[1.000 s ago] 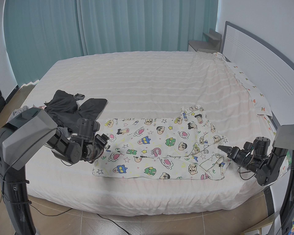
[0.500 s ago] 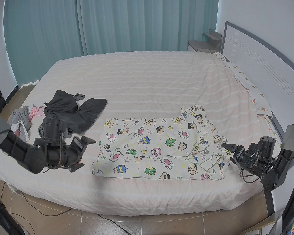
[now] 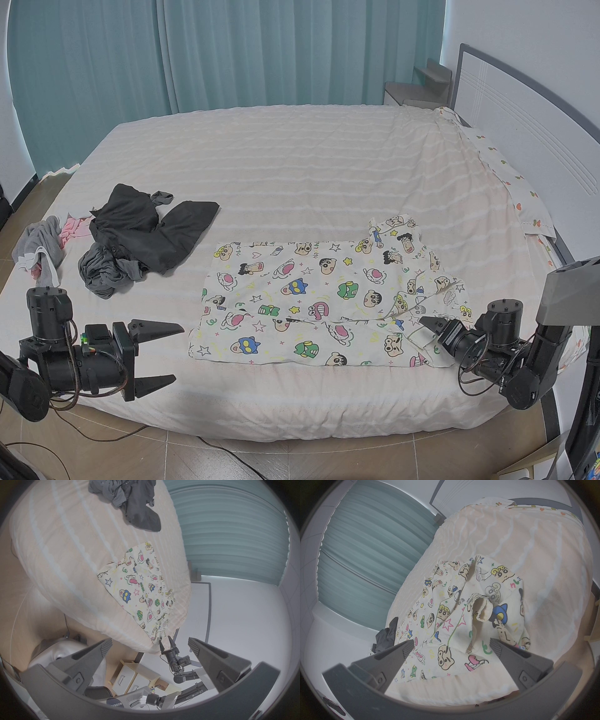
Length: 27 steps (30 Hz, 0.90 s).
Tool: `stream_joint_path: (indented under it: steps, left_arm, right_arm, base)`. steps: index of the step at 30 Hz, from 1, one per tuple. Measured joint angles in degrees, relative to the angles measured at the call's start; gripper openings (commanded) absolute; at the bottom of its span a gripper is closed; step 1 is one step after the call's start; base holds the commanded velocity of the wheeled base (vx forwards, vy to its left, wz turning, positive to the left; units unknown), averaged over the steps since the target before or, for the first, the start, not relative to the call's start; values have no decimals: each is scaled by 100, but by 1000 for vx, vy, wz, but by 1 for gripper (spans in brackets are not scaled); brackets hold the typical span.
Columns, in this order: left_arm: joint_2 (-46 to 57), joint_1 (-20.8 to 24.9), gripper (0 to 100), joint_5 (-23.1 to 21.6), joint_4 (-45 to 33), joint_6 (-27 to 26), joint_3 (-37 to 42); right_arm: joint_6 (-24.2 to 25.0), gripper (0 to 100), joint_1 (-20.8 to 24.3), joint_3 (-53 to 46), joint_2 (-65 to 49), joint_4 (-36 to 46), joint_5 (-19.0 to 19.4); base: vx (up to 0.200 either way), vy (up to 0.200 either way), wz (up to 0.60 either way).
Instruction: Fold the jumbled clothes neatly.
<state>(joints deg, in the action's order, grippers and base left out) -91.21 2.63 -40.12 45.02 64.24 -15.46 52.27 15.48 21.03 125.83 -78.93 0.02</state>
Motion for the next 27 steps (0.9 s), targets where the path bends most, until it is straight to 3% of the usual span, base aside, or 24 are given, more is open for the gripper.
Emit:
stream_joint_path:
  steps: [5,18,19,27]
  left_arm:
    - [-146,-148,100,-94,484,-52,400]
    - [-372,-208,100,-68,556,-72,527]
    - [-377,-208,100,-71,553,-72,527]
    - [-399,-212,100,-66,556,-67,527]
  right_arm:
    - [27,100,85,295,291,-28,-223]
    - [11,100,122,805,716,-24,-324]
    - [13,0,122,829,741,-22,-325]
    - [20,0,96,964,879,-22,-336]
  base:
    - [0,0,0]
    - [0,0,0]
    - [0,0,0]
    - [0,0,0]
